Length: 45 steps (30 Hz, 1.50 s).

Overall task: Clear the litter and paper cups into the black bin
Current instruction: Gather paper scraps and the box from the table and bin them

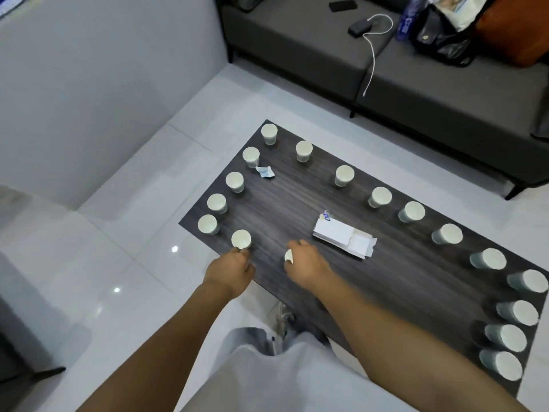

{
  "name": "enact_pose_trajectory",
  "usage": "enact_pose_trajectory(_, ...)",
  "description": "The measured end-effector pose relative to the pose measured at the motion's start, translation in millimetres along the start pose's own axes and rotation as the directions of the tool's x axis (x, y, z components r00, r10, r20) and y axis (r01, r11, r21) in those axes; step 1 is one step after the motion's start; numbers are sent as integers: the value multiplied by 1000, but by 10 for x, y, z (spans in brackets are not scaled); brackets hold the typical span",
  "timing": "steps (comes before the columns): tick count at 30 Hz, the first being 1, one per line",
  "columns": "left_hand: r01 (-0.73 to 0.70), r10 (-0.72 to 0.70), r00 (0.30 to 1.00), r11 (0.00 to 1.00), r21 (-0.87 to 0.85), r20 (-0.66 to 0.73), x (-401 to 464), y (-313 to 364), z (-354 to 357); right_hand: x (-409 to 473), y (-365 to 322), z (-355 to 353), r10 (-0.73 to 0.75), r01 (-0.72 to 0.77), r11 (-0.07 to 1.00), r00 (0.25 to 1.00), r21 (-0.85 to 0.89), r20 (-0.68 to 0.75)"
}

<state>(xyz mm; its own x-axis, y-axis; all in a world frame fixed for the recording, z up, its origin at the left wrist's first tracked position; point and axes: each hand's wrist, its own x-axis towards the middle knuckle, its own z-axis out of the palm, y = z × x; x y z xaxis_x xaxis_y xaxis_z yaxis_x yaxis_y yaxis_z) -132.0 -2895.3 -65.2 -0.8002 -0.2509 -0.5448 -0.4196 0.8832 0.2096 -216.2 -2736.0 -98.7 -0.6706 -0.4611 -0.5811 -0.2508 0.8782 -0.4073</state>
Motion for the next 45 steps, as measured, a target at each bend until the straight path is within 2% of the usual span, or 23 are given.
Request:
enact_pose_trajectory(6,25,-24,997,1000,-12,77,717,-222,-301,747,-181,-282,44,-45,998,999,33,19)
enact_pose_trajectory(11,-38,36,991,999,13,132,1360,-439,-527,1284,-365,-403,124,-125,989,992,78,14)
enact_pose_trajectory(14,-28,38,987,998,-64,156,1822,-601,-674,1678,-457,-455,182,-180,977,983,115,-4)
enact_pose_trajectory(17,-38,54,986,994,-104,159,2266,-783,-777,2057,-537,-433,237,-231,961,971,155,-16)
enact_pose_trajectory(26,-131,137,977,990,-48,161,3385,-1148,-752,3274,-591,-158,330,-321,925,944,202,-11)
enact_pose_trajectory(32,-227,228,973,973,-26,39,3970,-1291,-505,4195,-445,49,319,-290,932,940,216,-116)
enact_pose_trajectory(36,-290,289,957,956,-28,-35,4223,-1309,-342,4698,-347,113,261,-240,962,948,127,-184)
enact_pose_trajectory(41,-325,324,945,946,-17,-45,4405,-1340,-147,4874,-268,293,170,-167,985,970,33,-172)
enact_pose_trajectory(45,-329,329,944,944,-17,-23,4459,-1316,-57,4800,-211,424,161,-163,987,966,10,-204)
